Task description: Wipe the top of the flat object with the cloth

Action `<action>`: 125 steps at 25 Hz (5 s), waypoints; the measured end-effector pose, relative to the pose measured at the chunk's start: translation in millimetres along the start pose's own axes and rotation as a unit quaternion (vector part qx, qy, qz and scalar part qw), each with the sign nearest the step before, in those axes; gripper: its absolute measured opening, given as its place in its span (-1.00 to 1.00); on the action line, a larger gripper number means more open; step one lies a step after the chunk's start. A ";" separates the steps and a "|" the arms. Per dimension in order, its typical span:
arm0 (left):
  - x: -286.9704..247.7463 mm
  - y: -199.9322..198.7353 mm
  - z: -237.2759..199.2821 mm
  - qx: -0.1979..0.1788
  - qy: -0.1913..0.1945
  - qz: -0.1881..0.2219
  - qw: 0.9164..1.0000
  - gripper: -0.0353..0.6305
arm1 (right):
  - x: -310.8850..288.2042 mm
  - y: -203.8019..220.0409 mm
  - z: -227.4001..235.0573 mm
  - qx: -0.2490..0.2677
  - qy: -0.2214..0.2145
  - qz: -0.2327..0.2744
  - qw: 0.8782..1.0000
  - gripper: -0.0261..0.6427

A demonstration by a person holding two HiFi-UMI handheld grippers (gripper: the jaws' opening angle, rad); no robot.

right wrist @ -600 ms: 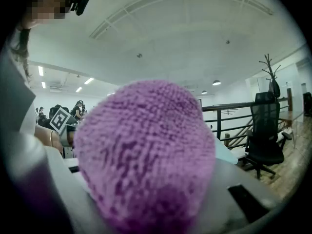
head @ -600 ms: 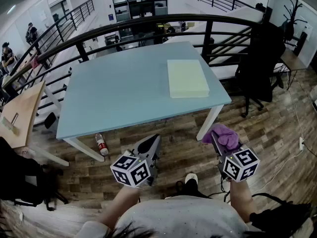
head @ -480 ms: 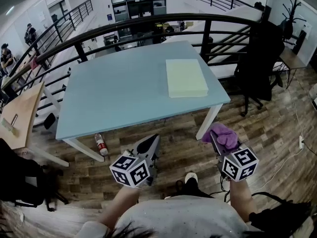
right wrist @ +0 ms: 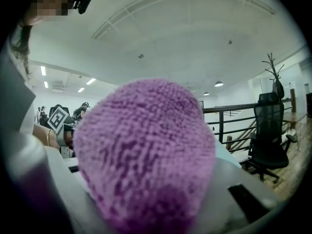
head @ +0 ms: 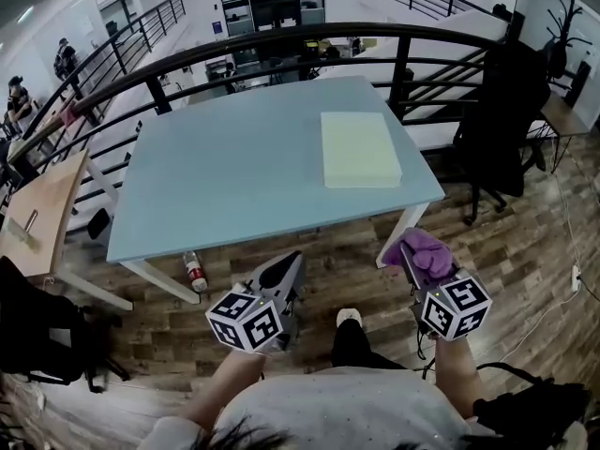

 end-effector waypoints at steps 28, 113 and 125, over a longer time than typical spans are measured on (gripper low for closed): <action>-251.3 -128.6 -100.9 -0.040 -0.121 0.104 0.986 -0.89 | -236.5 -72.4 251.6 -0.083 -0.108 0.103 0.985 -0.82; -487.6 -69.3 -312.8 0.064 -0.079 -0.174 0.979 -0.06 | -531.1 7.2 372.5 0.069 -0.007 -0.199 0.978 -0.82; -486.7 -69.6 -309.4 0.054 -0.086 -0.169 0.980 -0.06 | -574.1 26.4 201.2 0.088 -0.225 -0.232 0.942 -0.83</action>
Point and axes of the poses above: the fingertips, and each gripper's own axes: x backward along the fingers, z to its right, y out of its underside, the point moved 1 cm from there along x, backward along the fingers, and after that the axes turned 7 degrees about x, right-handed, at the moved point
